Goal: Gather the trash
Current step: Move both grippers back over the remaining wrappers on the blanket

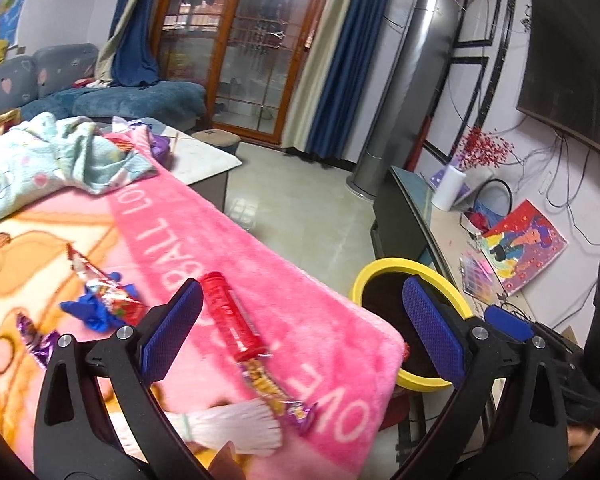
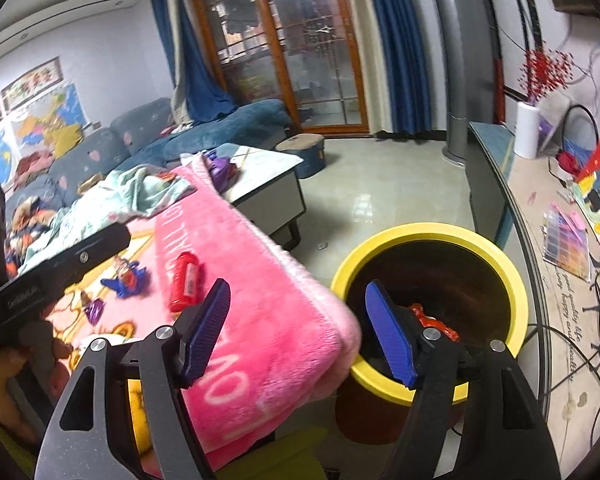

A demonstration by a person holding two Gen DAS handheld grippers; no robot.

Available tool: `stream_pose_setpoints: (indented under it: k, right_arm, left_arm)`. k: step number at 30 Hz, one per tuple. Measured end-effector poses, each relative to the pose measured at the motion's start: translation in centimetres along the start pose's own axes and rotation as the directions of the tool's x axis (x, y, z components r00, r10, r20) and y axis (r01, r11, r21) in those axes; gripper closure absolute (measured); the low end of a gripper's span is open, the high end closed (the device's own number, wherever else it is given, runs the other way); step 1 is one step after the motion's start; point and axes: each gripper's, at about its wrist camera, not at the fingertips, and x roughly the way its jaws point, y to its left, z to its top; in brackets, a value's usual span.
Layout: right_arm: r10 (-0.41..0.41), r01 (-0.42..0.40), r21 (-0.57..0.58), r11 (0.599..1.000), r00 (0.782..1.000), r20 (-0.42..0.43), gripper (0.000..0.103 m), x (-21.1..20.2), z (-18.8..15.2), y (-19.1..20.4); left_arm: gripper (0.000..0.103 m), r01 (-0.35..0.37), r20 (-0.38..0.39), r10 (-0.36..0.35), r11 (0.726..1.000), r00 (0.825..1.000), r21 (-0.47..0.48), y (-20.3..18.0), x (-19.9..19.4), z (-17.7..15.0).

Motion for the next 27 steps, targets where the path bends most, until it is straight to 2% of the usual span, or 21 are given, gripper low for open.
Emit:
stream_pose_setpoints:
  k: [17,27]
  right_arm:
    - [0.108,-0.124,-0.196,0.973,0.99,-0.088,0.035,0.7,-3.0,7.3]
    - [0.159,-0.189,-0.25,0.95,0.978,-0.137,0.035,1.2,-4.0,10.5]
  left_arm:
    - [0.011,-0.095,0.042,0.1,0.99,0.994,-0.109,6.4,-3.5,-0.2]
    - [0.011,-0.158,0.049,0.169,0.971,0.984,-0.177,10.5,-5.2,-0.8]
